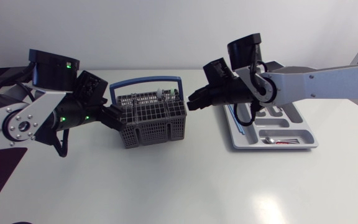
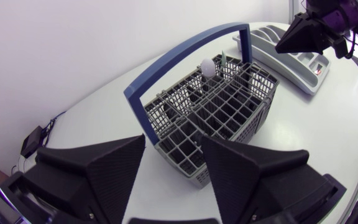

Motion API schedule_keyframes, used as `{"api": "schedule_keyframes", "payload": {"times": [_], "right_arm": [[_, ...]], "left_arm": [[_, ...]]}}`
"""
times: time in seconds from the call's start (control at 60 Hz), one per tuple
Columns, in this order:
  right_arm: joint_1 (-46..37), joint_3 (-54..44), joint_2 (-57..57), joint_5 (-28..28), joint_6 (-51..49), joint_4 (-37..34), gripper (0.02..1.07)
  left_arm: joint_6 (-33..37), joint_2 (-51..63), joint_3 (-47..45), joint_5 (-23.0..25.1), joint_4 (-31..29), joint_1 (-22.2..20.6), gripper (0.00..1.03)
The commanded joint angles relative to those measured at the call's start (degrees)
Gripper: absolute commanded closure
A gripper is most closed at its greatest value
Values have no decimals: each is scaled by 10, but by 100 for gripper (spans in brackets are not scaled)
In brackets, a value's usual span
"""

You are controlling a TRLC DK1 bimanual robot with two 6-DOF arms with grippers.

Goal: Unload the cutlery basket into the drawer organizer.

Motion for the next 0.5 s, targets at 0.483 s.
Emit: {"api": "schedule_keyframes", "payload": {"times": [0.483], "right_arm": [[33,36,87,17,-5,-11,102]], "left_arm": [[-1,107,0,-5,29,15,54]]}}
